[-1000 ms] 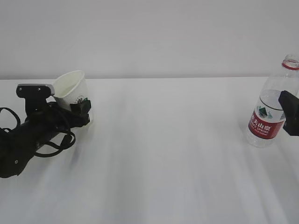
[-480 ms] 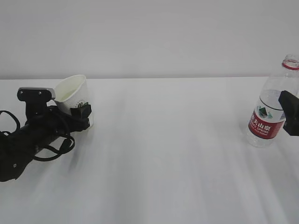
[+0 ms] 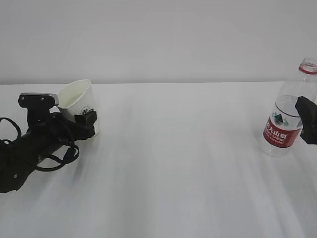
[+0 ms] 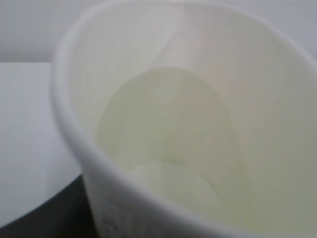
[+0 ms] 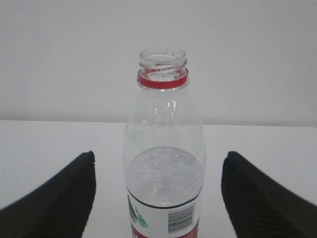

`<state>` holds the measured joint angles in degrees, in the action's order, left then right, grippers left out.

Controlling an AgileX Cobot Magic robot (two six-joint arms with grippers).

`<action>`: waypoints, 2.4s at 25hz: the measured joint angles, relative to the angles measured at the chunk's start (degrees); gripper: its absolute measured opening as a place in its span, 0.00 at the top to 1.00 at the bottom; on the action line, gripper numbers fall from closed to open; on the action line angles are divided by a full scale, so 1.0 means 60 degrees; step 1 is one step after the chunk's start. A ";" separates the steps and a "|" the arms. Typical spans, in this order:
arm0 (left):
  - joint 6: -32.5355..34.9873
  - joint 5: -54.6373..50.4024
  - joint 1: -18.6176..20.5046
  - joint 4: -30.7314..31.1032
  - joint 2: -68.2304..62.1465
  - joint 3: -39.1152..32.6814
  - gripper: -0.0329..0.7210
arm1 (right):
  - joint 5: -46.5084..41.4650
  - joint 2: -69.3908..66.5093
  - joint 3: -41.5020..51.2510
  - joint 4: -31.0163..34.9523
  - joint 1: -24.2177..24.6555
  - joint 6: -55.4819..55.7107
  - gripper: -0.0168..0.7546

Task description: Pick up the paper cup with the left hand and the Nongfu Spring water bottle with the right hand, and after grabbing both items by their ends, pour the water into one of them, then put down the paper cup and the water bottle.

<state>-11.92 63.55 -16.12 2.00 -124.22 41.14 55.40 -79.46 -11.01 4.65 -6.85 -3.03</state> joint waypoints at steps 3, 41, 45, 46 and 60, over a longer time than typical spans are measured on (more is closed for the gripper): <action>0.0000 0.0000 0.0000 0.0000 0.0000 0.0000 0.32 | 0.0000 0.0000 0.0000 0.0000 0.0000 0.0000 0.21; -0.0040 0.0298 0.0000 0.0000 0.0000 -0.0164 0.04 | 0.0085 0.0000 0.0000 -0.0037 0.0000 0.0000 0.21; -0.0102 0.0317 0.0000 0.0000 0.0000 -0.0505 0.04 | 0.0085 0.0000 0.0000 -0.0037 0.0000 0.0000 0.21; -0.0100 0.0317 0.0000 0.0000 0.0000 -0.0606 0.04 | 0.0091 0.0000 0.0000 -0.0037 0.0000 0.0000 0.21; -0.0478 0.0333 0.0000 -0.0019 0.0500 -0.1944 0.06 | 0.0151 0.0000 0.0000 -0.0037 0.0000 0.0000 0.21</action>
<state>-14.78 65.54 -16.12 1.89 -121.22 29.47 56.31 -79.46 -11.01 4.43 -6.85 -3.03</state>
